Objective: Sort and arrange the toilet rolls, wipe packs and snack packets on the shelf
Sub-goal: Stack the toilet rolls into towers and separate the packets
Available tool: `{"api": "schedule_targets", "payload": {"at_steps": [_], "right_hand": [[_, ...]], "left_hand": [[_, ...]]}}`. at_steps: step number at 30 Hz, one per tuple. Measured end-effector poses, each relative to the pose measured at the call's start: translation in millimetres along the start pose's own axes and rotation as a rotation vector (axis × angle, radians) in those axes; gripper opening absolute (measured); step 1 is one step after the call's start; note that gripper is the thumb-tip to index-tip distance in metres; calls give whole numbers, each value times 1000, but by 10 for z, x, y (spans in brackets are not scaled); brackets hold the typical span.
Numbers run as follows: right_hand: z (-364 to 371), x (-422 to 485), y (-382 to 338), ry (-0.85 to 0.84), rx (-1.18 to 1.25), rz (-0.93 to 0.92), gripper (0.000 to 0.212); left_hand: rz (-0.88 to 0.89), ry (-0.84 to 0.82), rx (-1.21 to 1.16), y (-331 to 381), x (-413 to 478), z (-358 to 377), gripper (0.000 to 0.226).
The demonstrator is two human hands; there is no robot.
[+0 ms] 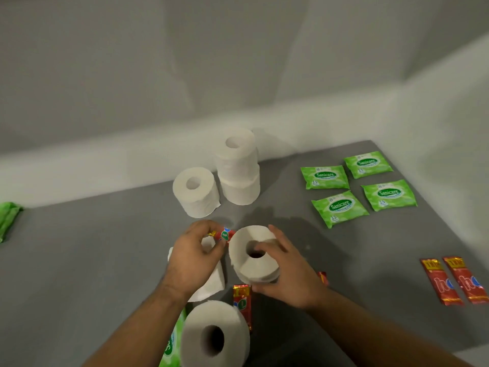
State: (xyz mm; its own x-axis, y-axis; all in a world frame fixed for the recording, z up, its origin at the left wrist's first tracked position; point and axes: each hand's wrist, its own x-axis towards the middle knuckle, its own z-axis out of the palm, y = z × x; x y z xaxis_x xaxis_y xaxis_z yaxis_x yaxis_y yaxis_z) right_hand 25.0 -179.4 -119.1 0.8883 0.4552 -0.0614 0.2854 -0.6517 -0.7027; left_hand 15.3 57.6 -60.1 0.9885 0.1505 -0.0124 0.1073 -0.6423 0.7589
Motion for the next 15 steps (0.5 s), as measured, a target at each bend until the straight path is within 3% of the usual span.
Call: {"api": "schedule_targets", "payload": {"at_steps": [4, 7, 11, 15], "right_hand": [[98, 94, -6, 113, 6, 120, 47], [21, 130, -119, 232, 15, 189, 47], [-145, 192, -459, 386, 96, 236, 48], [-252, 337, -895, 485, 173, 234, 50]], "left_hand": [[20, -15, -11, -140, 12, -141, 28], [-42, -76, -19, -147, 22, -242, 40], [-50, -191, -27, -108, 86, -361, 71], [70, -235, -141, -113, 228, -401, 103]]}}
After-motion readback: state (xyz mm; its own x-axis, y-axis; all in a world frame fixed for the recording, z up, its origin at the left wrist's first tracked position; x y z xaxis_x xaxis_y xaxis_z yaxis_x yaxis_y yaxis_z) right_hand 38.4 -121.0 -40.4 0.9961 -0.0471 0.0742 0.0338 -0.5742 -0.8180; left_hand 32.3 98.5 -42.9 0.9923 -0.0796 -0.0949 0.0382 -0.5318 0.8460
